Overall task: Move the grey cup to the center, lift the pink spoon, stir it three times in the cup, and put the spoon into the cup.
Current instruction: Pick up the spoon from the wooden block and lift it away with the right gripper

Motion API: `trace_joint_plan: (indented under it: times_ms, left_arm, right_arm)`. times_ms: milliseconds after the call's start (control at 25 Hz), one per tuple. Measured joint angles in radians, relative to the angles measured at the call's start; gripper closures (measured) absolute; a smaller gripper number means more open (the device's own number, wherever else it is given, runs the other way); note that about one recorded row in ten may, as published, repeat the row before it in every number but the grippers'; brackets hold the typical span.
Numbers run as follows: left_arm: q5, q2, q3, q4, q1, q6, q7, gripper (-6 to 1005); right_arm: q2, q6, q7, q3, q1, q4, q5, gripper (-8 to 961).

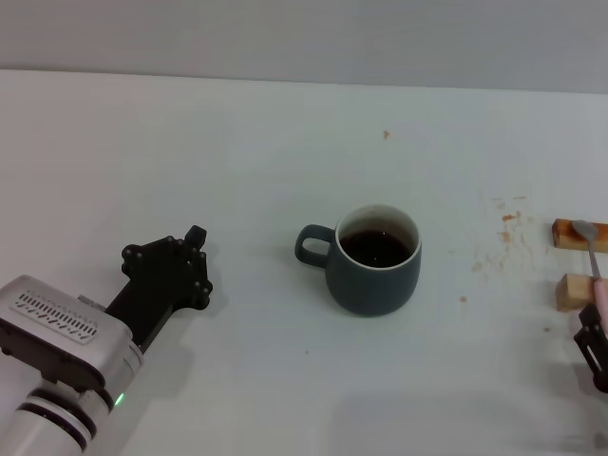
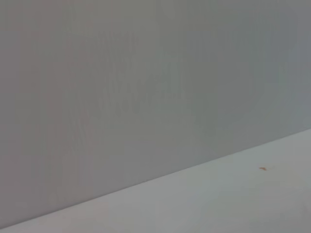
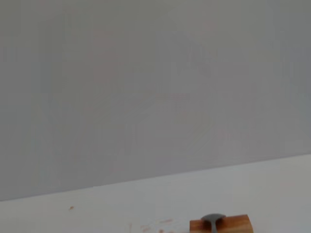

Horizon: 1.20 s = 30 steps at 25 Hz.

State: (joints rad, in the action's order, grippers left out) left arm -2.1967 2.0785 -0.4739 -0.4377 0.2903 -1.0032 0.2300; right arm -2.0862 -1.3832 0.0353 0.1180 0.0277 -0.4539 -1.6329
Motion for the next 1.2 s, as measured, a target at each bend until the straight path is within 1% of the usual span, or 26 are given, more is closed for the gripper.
trace_joint_plan:
  times_ms: [200, 1200]
  left_arm:
    - [0.0, 0.0, 0.0, 0.0, 0.0, 0.0, 0.0, 1001]
    - [0.0, 0.0, 0.0, 0.0, 0.002, 0.0, 0.004, 1001]
  right_arm:
    - [0.002, 0.015, -0.055, 0.0, 0.003, 0.009, 0.001, 188]
    - [0.001, 0.021, -0.057, -0.013, 0.014, 0.018, -0.005, 205]
